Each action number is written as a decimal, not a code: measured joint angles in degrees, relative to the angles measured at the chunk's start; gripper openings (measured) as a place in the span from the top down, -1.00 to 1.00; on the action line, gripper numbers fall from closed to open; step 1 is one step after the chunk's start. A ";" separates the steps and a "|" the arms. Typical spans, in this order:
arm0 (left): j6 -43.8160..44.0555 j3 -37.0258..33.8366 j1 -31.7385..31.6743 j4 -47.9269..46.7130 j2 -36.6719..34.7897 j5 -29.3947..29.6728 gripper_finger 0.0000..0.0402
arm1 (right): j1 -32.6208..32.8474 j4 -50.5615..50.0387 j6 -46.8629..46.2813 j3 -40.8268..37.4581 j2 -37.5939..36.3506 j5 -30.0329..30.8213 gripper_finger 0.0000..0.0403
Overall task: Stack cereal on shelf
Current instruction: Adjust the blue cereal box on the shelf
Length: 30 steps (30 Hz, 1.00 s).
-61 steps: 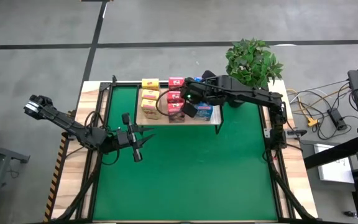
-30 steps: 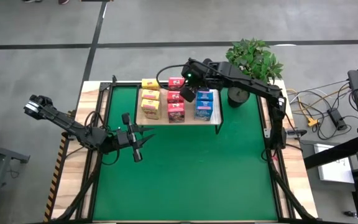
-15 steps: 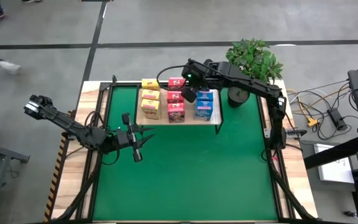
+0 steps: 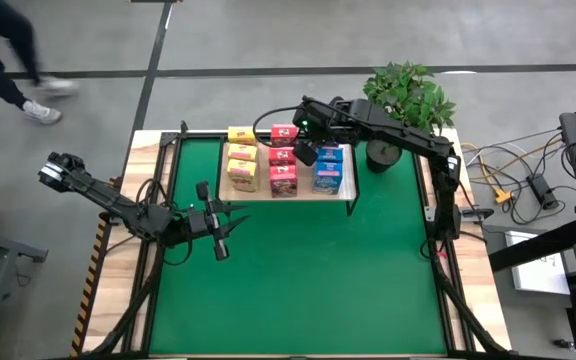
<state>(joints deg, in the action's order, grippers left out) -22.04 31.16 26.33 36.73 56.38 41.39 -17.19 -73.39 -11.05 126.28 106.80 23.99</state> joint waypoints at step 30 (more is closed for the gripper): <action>0.00 0.00 0.00 0.01 0.00 0.00 0.60 | 0.71 -1.24 -2.00 -0.02 -0.97 -0.02 0.96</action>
<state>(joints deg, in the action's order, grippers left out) -22.04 31.16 26.33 36.74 56.38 41.39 -16.48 -74.64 -13.05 126.26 105.83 23.97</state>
